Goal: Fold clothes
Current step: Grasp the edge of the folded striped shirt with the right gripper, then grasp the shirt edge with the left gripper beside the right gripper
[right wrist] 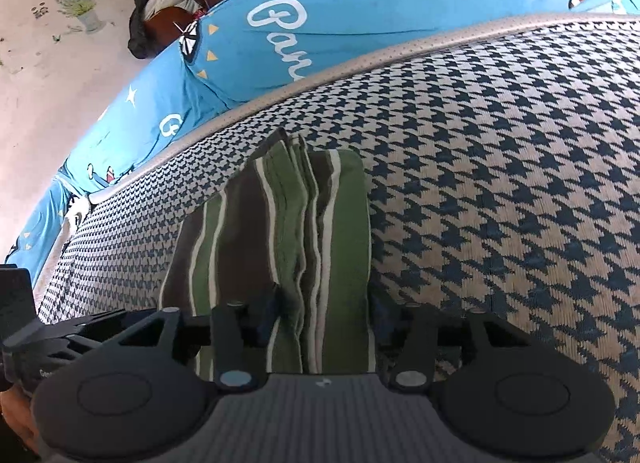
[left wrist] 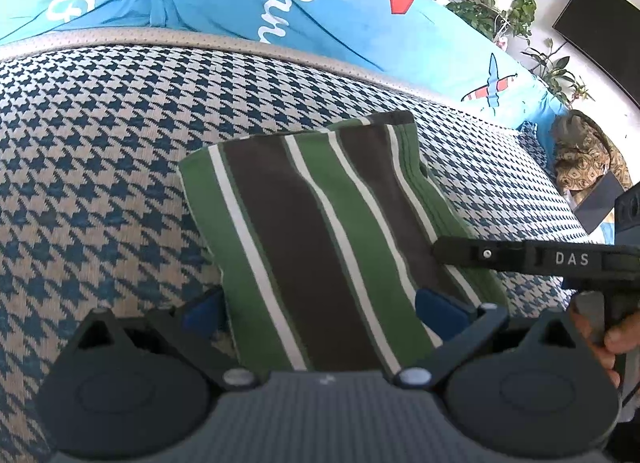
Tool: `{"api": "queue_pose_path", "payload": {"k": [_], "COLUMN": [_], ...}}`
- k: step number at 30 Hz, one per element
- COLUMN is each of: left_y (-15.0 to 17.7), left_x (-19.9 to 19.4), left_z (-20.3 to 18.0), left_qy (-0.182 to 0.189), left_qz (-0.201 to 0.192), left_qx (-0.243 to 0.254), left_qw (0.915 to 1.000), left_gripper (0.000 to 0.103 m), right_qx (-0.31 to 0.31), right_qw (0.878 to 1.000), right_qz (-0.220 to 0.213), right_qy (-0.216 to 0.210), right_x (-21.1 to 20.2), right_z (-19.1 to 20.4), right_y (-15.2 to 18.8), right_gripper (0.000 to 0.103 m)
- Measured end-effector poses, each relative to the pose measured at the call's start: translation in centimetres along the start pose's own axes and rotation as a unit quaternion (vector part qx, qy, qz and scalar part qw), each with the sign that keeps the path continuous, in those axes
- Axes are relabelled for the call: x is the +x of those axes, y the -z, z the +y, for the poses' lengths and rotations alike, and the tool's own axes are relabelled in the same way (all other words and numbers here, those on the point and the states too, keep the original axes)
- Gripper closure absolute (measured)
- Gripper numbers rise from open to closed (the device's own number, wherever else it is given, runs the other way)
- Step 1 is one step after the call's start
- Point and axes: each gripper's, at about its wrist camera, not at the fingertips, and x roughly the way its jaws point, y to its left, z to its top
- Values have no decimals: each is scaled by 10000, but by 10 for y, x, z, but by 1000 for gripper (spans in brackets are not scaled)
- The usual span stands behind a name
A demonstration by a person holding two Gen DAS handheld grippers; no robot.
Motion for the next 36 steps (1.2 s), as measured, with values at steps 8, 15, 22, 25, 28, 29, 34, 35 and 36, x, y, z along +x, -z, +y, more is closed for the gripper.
{"api": "queue_pose_path", "payload": {"k": [8, 15, 22, 25, 28, 29, 34, 35, 36], "left_y": [-1, 0, 1, 2, 3, 3, 4, 4, 3], "left_x": [1, -7, -1, 3, 3, 2, -3, -4, -5], "left_z": [-2, 6, -2, -11, -15, -16, -17, -17, -18], "left_qy": [-39, -97, -173, -360, -553, -599, -804, -821, -838], "left_qz": [-118, -132, -20, -42, -82, -92, -153, -161, -172], "left_qx": [-33, -462, -235, -36, 90, 114, 177, 177, 186], "left_qw": [9999, 9988, 9996, 9993, 9984, 9981, 9965, 9963, 9962], "left_gripper": [8, 27, 10, 12, 21, 26, 53, 61, 64], "right_qx": [-94, -242, 21, 56, 38, 16, -153, -218, -273], "right_qw": [9999, 9996, 10000, 10000, 10000, 10000, 9997, 9995, 9993], "right_qz": [-75, -140, -55, -48, -61, -71, -173, -204, -233], "right_qy": [-3, -21, 25, 28, 49, 57, 83, 97, 112], "right_x": [6, 3, 5, 7, 8, 8, 6, 5, 4], "right_z": [5, 9, 3, 3, 4, 4, 11, 14, 16], "right_y": [1, 3, 3, 3, 4, 4, 5, 5, 6], "right_gripper": [62, 73, 63, 61, 60, 60, 72, 74, 75]}}
